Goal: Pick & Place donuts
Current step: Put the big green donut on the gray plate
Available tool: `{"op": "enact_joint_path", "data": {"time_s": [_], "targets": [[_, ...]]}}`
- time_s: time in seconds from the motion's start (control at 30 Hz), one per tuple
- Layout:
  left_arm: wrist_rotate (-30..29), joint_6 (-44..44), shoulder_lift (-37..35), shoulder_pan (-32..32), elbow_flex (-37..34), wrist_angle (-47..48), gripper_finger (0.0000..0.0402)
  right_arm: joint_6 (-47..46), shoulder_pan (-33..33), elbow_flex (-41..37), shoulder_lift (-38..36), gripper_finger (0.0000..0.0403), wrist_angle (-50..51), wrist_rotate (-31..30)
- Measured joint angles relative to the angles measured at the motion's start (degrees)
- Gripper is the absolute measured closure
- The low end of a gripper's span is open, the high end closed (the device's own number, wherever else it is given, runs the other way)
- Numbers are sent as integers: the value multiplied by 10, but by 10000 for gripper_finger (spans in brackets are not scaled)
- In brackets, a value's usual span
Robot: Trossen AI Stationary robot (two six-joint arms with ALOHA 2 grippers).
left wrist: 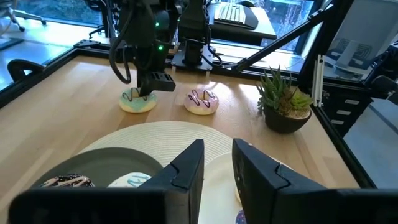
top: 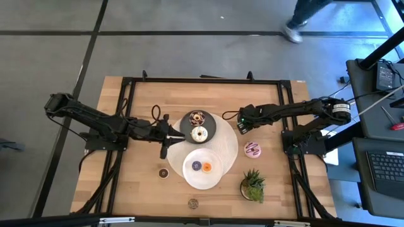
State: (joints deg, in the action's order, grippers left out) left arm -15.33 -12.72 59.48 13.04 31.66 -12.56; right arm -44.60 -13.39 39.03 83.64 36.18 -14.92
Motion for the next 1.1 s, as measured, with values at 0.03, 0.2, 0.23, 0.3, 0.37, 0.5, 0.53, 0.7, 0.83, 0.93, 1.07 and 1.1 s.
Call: {"op": "enact_joint_path", "data": {"time_s": [0.03,0.2,0.23,0.3,0.37,0.5,0.53,0.7,0.83,0.93,1.07,1.1], "targets": [[0,0,0,0,0,0,319,3,0,0,-2,283,0,0],[0,0,0,0,0,0,319,35,0,0,-2,358,-1,1],[0,0,0,0,0,0,320,46,0,0,-2,372,-1,1],[0,0,0,0,0,0,322,62,0,0,-5,388,1,2],[0,0,0,0,0,0,323,68,0,1,-9,388,2,0],[0,0,0,0,0,0,320,75,0,24,-19,372,13,-3],[0,0,0,0,0,1,319,76,0,32,-21,371,13,-3],[0,0,0,0,0,1,319,105,18,83,-24,390,4,-4],[0,0,0,0,0,2,323,131,43,111,-24,387,-84,16],[0,0,0,0,0,2,322,136,55,115,-24,377,-153,43],[0,0,0,0,0,4,318,138,61,115,-24,378,-183,46],[0,0,0,0,0,4,318,139,61,115,-24,380,-189,46]]}}
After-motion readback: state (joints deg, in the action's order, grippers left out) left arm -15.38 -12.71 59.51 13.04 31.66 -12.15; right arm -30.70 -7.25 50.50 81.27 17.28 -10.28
